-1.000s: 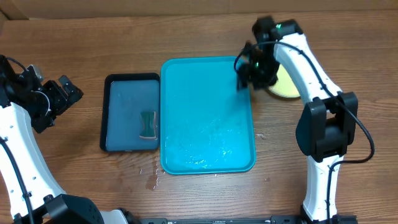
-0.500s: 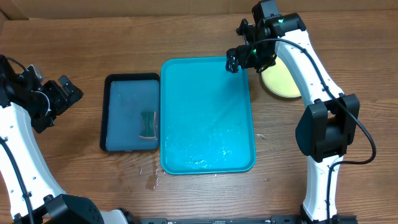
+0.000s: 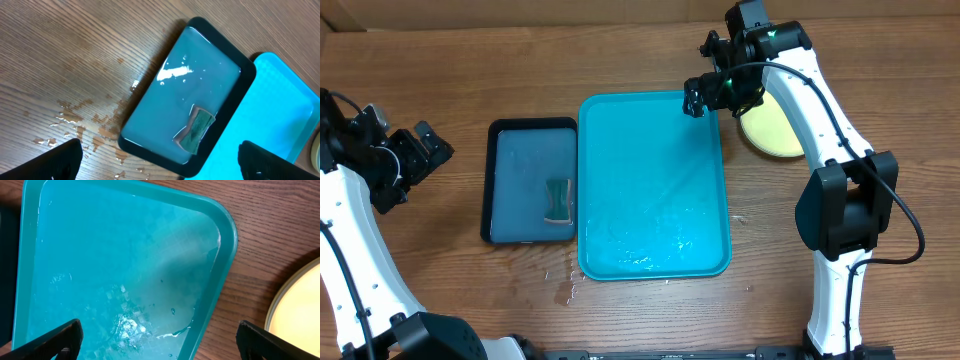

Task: Clean dirty plates on tray and stack at the side

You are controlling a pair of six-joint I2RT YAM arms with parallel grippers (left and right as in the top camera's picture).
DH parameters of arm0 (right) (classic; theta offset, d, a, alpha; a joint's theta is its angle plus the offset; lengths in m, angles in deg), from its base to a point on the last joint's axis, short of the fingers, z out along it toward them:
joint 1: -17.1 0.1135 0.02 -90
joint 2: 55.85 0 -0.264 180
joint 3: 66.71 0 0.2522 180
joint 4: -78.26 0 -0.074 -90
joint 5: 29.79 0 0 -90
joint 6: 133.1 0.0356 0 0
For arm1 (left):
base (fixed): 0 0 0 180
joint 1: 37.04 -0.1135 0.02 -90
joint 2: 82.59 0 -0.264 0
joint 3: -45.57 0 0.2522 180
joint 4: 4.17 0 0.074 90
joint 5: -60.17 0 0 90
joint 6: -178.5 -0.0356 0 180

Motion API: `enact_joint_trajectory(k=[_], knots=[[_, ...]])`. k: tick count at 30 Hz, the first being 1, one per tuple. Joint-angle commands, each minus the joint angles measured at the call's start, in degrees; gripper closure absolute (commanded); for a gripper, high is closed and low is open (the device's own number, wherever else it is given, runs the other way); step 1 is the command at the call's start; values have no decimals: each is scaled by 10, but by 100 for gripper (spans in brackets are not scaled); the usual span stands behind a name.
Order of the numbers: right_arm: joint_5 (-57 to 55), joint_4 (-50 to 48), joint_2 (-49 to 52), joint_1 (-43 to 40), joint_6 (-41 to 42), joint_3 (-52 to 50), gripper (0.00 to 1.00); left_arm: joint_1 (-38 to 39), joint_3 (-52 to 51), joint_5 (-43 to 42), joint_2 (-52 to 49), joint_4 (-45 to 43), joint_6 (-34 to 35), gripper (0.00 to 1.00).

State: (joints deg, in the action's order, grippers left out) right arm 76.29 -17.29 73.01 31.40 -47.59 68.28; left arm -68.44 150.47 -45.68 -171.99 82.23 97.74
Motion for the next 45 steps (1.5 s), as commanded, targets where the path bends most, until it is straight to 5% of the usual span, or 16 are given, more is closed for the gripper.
enact_joint_trajectory(k=[1,22,45], knots=[[-2,-2,-9,0,-5,10,0,-1,6,-2,-3,0,6,0],[-2,-2,-37,8,-5,10,0,-1,6,-2,-3,0,6,0],[-27,-5,-425,21,-5,10,0,-1,6,-2,-3,0,6,0]])
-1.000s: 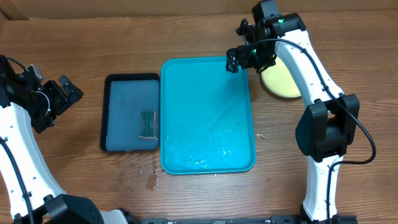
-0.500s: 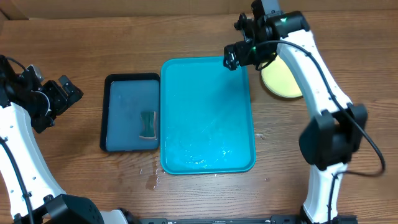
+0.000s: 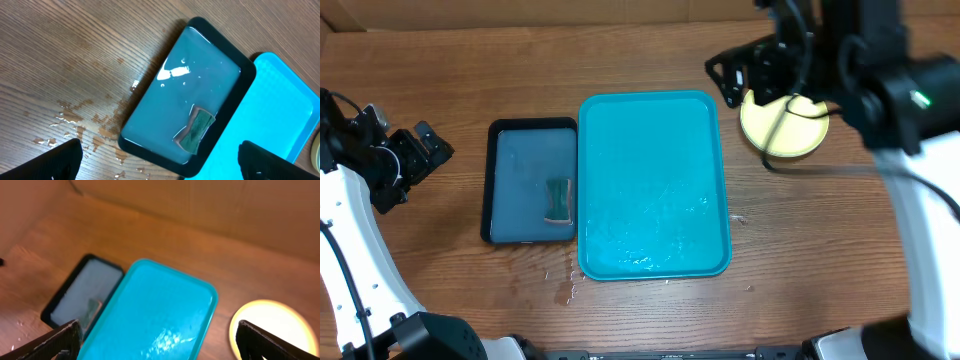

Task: Clean dirty plates on tray and stack at the side

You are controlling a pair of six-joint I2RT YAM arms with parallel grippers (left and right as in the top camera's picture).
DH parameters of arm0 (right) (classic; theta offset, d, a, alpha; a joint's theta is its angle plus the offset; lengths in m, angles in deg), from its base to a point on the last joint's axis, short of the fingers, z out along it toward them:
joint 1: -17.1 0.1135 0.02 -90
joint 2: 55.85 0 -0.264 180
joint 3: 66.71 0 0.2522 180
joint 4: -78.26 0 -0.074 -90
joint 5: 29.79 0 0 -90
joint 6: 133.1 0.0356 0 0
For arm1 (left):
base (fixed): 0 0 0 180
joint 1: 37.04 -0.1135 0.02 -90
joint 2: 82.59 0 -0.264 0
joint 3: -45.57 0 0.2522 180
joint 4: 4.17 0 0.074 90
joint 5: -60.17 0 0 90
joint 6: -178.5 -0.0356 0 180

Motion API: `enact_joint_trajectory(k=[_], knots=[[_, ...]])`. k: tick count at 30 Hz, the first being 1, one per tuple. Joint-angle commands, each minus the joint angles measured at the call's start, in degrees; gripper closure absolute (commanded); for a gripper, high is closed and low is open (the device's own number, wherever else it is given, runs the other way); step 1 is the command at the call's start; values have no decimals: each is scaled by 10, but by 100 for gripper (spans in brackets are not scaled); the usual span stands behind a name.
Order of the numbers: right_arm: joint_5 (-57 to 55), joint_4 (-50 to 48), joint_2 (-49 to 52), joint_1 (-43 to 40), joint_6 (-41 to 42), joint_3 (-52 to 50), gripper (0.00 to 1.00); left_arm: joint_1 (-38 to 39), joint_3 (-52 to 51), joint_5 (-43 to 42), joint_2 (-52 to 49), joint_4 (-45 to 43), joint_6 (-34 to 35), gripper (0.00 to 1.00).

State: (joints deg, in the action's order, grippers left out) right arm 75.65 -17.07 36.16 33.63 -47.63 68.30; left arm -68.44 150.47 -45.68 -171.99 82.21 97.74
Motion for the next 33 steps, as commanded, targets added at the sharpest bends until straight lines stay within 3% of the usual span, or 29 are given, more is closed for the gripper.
enact_joint_trajectory(k=[1,8,18,33], knots=[[-24,-10,-68,-2,-4,10,0,-1,6,-2,-3,0,6,0],[-30,-72,-183,-19,-4,10,0,-1,6,-2,-3,0,6,0],[-30,-72,-321,-86,-4,-4,1,-1,6,-2,-3,0,6,0],[-30,-94,-550,-172,-4,-262,0,-1,6,-2,-3,0,6,0]])
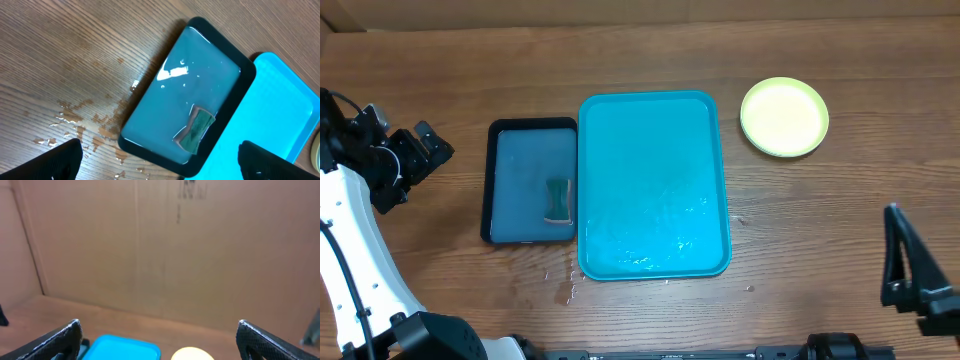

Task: Clean dirty plates on tray and stack at the side

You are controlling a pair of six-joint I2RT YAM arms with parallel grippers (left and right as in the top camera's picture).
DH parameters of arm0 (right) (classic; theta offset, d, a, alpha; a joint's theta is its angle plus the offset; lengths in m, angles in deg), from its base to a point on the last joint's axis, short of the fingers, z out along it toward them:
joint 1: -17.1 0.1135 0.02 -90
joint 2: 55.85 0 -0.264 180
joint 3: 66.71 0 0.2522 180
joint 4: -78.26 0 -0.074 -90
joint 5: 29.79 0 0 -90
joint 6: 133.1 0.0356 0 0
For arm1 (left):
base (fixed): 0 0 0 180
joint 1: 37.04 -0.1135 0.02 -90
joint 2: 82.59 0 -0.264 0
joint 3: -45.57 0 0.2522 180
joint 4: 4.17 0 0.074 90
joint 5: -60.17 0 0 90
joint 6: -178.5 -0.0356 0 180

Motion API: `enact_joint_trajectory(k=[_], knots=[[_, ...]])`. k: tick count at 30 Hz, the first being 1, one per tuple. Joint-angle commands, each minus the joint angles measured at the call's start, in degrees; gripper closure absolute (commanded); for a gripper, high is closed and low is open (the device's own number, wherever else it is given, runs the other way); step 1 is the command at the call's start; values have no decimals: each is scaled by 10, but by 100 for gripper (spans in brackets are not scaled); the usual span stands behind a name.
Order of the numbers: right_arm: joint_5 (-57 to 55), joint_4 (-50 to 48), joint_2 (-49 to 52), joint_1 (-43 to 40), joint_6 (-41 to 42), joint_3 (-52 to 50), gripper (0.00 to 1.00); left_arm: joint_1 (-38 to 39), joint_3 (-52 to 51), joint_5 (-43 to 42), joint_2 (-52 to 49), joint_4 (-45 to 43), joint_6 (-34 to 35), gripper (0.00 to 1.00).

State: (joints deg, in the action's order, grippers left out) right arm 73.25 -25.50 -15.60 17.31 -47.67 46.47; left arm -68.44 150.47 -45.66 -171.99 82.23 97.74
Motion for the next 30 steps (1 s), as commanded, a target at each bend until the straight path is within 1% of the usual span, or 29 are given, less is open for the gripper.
enact_joint_trajectory(k=[1,7,14,21,30], knots=[[-5,-16,-47,-11,-4,-65,0,-1,6,-3,-3,0,6,0],[-5,-76,-122,-22,-4,-192,0,-1,6,-3,-3,0,6,0],[1,-193,-207,-22,-4,-341,0,-1,6,-3,-3,0,6,0],[1,-327,-264,-22,-3,-472,0,-1,6,-3,-3,0,6,0],[7,-534,-337,-22,-2,-642,0,-1,6,-3,-3,0,6,0]])
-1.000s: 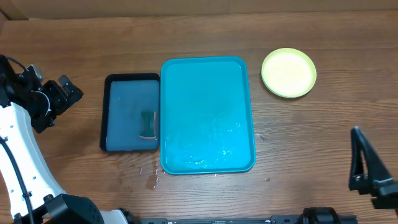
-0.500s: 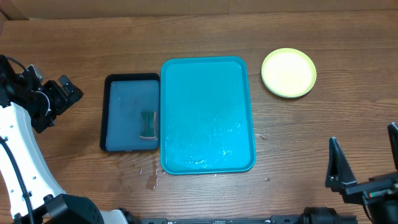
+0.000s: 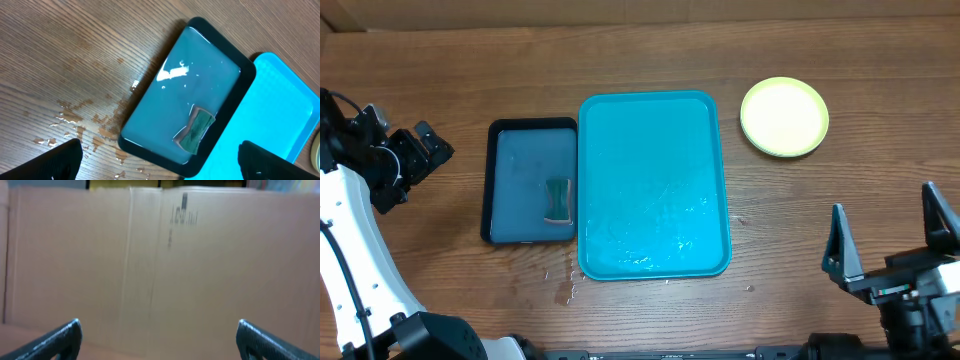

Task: Clean dirty plates on tray and stack at the side

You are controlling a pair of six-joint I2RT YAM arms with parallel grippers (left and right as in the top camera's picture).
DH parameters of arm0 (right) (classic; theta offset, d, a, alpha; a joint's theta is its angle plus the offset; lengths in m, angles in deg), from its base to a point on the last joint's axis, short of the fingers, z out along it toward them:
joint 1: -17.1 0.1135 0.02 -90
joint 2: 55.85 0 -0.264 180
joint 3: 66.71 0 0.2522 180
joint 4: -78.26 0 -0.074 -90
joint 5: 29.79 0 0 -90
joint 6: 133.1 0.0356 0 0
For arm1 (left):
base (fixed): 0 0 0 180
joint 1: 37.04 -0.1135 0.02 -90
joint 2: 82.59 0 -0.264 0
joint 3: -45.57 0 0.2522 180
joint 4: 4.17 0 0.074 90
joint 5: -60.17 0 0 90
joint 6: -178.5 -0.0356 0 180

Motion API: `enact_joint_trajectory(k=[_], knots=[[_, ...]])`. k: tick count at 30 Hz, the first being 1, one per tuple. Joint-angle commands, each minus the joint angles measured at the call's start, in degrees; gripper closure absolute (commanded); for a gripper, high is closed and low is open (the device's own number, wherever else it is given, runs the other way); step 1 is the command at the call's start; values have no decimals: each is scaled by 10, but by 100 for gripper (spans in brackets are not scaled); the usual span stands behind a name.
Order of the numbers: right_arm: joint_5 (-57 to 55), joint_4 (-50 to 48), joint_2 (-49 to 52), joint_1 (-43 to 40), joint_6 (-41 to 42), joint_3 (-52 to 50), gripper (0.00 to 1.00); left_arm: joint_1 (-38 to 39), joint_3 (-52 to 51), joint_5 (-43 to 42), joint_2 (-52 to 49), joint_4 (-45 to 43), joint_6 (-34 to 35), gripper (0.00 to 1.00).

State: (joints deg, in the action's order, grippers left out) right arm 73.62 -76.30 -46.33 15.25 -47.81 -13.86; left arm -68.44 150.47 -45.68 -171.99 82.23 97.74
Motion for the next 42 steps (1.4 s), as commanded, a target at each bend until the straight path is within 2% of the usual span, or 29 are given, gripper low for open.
enact_joint_trajectory(k=[1,12,15,21,29,37,42], knots=[[4,-43,-40,-2,0,-57,0,-1,6,-2,-3,0,6,0],[12,-289,-94,-2,0,-277,0,-1,6,-2,-3,0,6,0],[16,-330,-94,-2,2,-326,0,-1,6,-2,-3,0,6,0],[14,-310,-94,-2,2,-354,0,-1,6,-2,-3,0,6,0],[13,-396,-93,-2,2,-348,0,-1,6,-2,-3,0,6,0],[-7,-352,-88,-2,7,-329,0,-1,6,-2,-3,0,6,0],[-103,-276,-94,-2,130,-333,0,-1,6,-2,-3,0,6,0]])
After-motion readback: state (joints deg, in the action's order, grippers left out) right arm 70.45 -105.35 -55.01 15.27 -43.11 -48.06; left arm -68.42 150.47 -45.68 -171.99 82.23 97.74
